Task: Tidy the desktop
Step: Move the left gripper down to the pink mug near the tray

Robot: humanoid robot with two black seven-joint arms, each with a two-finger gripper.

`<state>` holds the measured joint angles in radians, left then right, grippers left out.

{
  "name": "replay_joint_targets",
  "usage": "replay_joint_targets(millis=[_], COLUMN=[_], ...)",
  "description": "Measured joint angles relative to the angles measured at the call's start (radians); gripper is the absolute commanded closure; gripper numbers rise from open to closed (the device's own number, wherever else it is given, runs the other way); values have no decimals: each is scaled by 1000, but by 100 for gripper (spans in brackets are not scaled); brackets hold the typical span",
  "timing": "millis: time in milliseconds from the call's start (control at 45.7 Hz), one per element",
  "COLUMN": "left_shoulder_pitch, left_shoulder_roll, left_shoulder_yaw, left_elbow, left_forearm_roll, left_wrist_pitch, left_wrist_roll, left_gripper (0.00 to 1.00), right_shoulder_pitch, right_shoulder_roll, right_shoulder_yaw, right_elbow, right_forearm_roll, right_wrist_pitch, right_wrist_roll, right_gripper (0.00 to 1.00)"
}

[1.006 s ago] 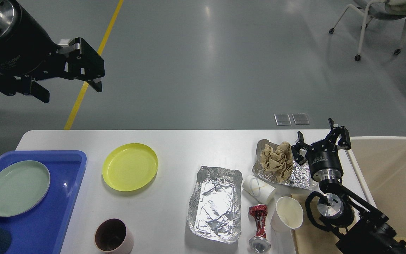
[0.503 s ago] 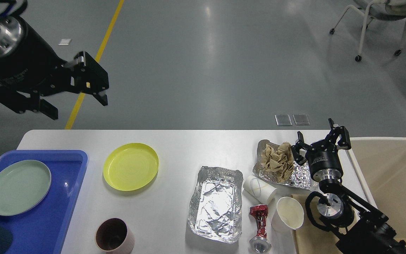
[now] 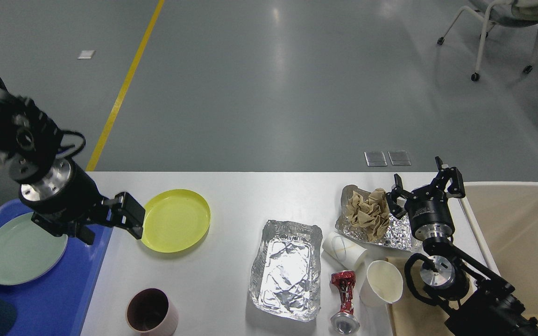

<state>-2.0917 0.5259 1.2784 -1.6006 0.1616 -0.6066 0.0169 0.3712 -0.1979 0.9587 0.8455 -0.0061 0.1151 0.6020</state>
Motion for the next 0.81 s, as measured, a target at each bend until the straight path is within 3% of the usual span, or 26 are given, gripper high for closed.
replay_joint_targets(millis=[175,459,810], left_shoulder_pitch=[182,357,516], left_shoulder_roll=[5,-39,-123], left_shoulder_yaw=[-65,-112,-165], left_elbow=[-1,49,157], left_forearm_roll=[144,185,187], left_wrist_pitch=[31,173,195], left_wrist_roll=[3,4,7], left_gripper=[17,17,17], right_shoulder_pitch=[0,0,0], right_shoulder_roll=[0,0,0], right_shoulder_yaw=[0,0,0], right_elbow=[0,0,0], right_forearm_roll=[0,0,0], right_wrist_pitch=[0,0,0], right_wrist_roll=[0,-1,-1], right_gripper=[0,0,0])
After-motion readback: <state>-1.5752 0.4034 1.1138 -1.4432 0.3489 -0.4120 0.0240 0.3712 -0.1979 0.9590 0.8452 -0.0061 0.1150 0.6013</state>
